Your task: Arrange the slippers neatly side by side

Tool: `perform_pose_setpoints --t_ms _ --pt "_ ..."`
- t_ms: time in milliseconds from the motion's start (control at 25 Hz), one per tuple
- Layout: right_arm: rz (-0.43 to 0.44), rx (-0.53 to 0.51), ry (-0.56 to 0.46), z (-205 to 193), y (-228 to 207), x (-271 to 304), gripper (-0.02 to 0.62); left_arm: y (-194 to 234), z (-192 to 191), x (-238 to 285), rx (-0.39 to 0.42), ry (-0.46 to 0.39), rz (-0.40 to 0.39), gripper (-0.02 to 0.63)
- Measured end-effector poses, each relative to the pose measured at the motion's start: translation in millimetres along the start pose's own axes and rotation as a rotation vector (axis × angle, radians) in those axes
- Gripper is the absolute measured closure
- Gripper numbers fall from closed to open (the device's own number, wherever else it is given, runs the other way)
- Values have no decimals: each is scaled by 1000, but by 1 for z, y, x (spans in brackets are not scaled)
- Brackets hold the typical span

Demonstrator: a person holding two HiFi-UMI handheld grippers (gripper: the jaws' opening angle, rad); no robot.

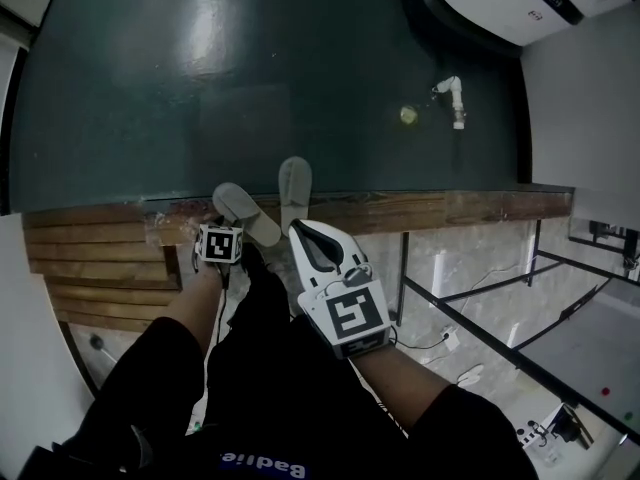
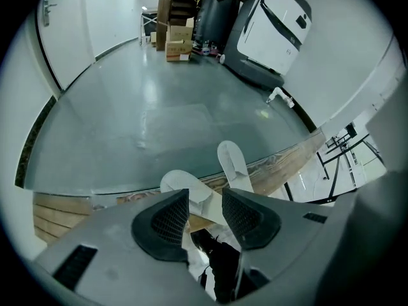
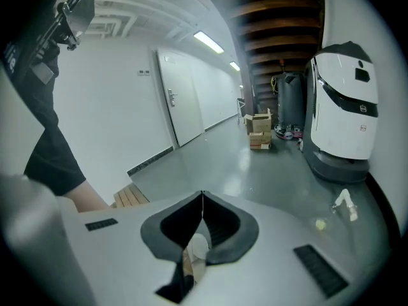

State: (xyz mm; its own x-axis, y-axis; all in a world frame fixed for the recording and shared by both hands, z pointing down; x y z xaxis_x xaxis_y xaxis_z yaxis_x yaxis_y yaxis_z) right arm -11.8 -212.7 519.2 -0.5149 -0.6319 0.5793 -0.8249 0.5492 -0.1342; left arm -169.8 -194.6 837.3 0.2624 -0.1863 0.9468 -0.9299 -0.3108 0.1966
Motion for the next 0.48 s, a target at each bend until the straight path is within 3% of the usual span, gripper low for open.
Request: perform_pose_setpoints --t_ms 440,480 --pt "-29 55 57 -45 -19 53 597 17 -18 88 -188 26 -31 471" --pt "-36 62 60 -46 -21 60 597 20 -18 97 -202 26 -31 445"
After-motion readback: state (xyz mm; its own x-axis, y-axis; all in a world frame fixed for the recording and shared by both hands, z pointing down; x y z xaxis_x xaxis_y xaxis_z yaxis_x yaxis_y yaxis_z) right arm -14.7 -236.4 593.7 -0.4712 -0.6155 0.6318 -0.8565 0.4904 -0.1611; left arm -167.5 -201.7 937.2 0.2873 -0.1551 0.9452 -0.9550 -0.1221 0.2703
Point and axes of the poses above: the fingertips, and each gripper's own axes: x forward along the fingers, y to its left, z out of its top, the point moved 4 cm from there along -x, backward along the fingers, and after that the axes turned 1 degree about z, right-handed, at the moved point
